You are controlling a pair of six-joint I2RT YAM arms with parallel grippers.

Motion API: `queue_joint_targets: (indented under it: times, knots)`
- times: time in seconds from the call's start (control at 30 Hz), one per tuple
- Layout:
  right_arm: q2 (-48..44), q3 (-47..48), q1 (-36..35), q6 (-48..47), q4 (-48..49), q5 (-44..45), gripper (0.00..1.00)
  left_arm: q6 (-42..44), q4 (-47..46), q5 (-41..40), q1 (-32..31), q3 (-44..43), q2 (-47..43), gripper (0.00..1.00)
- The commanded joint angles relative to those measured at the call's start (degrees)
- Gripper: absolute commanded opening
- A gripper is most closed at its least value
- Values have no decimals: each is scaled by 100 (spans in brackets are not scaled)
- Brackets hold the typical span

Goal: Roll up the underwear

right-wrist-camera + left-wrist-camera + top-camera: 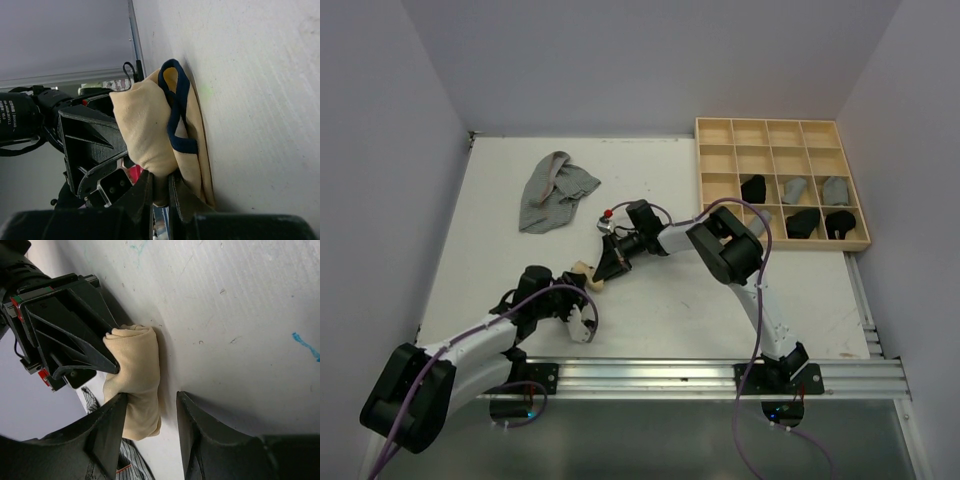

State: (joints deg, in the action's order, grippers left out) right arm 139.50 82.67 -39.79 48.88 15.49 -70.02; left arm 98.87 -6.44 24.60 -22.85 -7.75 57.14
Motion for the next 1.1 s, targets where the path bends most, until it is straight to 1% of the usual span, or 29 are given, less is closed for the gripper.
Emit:
queue_joint_targets:
  times: [0.0, 0.03, 0.17, 0.37, 0.53, 0.6, 0.67, 0.8, 0.87, 0.93, 1.07]
  knots:
    - [842, -401, -46, -951, -951, 973, 0, -307, 133, 133, -114, -34, -150, 50]
    - [851, -392, -46, -951, -951, 973, 0, -307, 177, 168, -114, -8, -403, 50]
    - [859, -401, -38, -1038, -977, 937, 0, -61, 573, 308, -114, 63, -775, 49]
    - [912, -392, -38, -1126, -1047, 929, 0, -236, 310, 177, -114, -130, -336, 49]
    - [930, -278, -38, -1355, -1346, 946, 0, -272, 90, 124, -114, -324, 94, 49]
    - [938, -269, -38, -1399, -1364, 964, 0, -272, -41, 80, -114, -315, 95, 49]
    - [938, -278, -38, -1399, -1355, 973, 0, -280, -7, 106, -114, -306, -150, 49]
    - [947, -217, -38, -1487, -1478, 964, 0, -184, 633, 212, -114, -403, -843, 50]
    - [947, -199, -38, -1513, -1487, 964, 0, -245, 635, 212, -114, -420, -968, 50]
    - [956, -199, -38, -1513, -1478, 964, 0, -333, 846, 186, -114, -552, -873, 50]
    - [965, -199, -38, -1531, -1478, 937, 0, -316, 750, 63, -114, -728, -380, 49]
